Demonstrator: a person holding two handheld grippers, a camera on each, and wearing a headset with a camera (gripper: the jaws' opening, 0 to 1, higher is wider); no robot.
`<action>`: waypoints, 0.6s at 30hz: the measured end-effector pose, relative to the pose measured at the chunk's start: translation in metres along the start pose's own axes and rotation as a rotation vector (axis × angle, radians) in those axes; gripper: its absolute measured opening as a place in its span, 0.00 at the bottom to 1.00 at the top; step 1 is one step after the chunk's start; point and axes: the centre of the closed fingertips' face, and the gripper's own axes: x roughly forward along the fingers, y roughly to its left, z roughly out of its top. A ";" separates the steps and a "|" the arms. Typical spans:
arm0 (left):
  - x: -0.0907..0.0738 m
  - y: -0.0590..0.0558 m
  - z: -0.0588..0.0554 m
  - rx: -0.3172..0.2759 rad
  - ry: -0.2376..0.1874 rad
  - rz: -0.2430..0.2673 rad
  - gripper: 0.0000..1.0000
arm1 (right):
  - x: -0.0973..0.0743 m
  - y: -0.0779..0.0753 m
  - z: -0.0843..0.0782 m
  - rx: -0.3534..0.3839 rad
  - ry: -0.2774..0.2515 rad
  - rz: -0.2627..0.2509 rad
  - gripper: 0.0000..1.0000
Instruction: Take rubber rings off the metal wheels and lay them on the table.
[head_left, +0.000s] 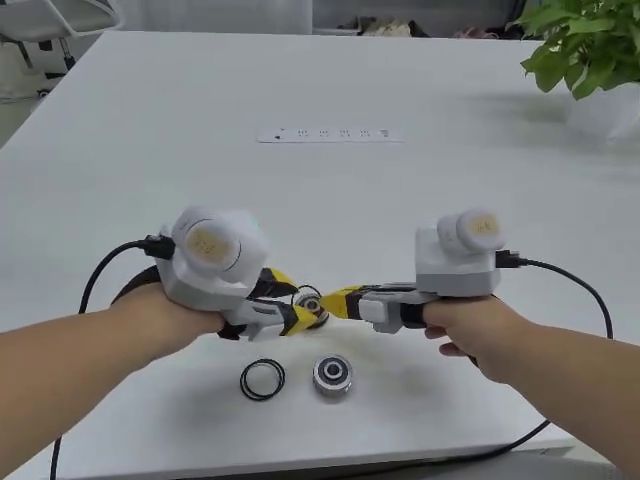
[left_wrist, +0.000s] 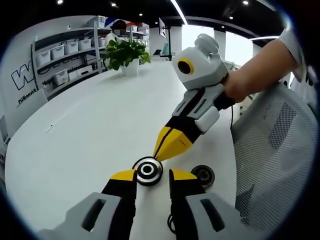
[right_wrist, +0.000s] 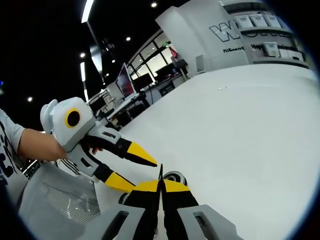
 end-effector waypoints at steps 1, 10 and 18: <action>-0.002 -0.001 0.001 -0.001 -0.003 -0.001 0.24 | -0.001 0.002 0.001 0.001 -0.002 0.004 0.00; -0.022 -0.007 0.005 -0.019 -0.047 -0.004 0.34 | -0.002 0.014 0.002 -0.002 -0.006 0.034 0.00; -0.041 -0.016 -0.002 -0.006 -0.047 -0.015 0.43 | -0.003 0.026 0.005 -0.007 -0.010 0.061 0.00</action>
